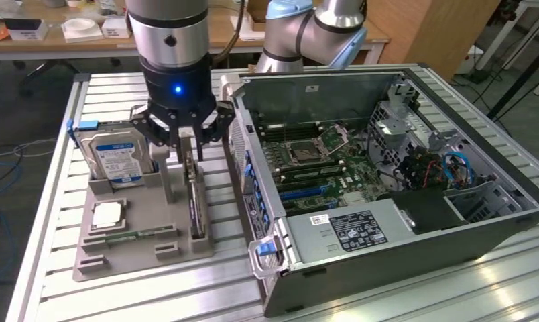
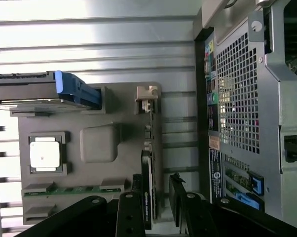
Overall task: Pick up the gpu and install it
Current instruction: 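Pick up the gpu and move the gpu toward the slot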
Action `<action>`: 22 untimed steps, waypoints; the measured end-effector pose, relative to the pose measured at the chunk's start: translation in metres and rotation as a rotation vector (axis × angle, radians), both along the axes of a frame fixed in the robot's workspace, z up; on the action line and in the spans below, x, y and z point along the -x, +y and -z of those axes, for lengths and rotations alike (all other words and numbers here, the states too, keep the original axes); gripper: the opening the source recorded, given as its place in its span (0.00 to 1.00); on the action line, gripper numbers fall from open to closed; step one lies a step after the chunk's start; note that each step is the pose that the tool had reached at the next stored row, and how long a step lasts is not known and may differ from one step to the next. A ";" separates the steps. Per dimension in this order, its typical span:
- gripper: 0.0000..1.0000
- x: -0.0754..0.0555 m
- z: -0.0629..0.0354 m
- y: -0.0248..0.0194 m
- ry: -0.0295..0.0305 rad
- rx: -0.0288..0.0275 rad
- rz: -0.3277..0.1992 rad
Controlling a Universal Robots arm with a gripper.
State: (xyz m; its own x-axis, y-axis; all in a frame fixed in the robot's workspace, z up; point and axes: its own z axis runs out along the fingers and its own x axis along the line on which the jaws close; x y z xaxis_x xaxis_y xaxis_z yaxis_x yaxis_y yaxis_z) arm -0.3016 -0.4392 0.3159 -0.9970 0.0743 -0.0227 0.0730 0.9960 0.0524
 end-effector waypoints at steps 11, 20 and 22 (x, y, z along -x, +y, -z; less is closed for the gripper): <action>0.36 0.002 0.0229 -0.0005 0.0000 0.0016 0.000; 0.36 0.006 0.0392 -0.0009 0.0001 0.0048 0.000; 0.36 0.006 0.0430 -0.0009 -0.0001 0.0055 0.000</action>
State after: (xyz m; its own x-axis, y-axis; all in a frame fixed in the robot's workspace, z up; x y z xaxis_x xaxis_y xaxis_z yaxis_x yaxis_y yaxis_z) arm -0.3077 -0.4401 0.2729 -0.9970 0.0741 -0.0232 0.0729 0.9962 0.0470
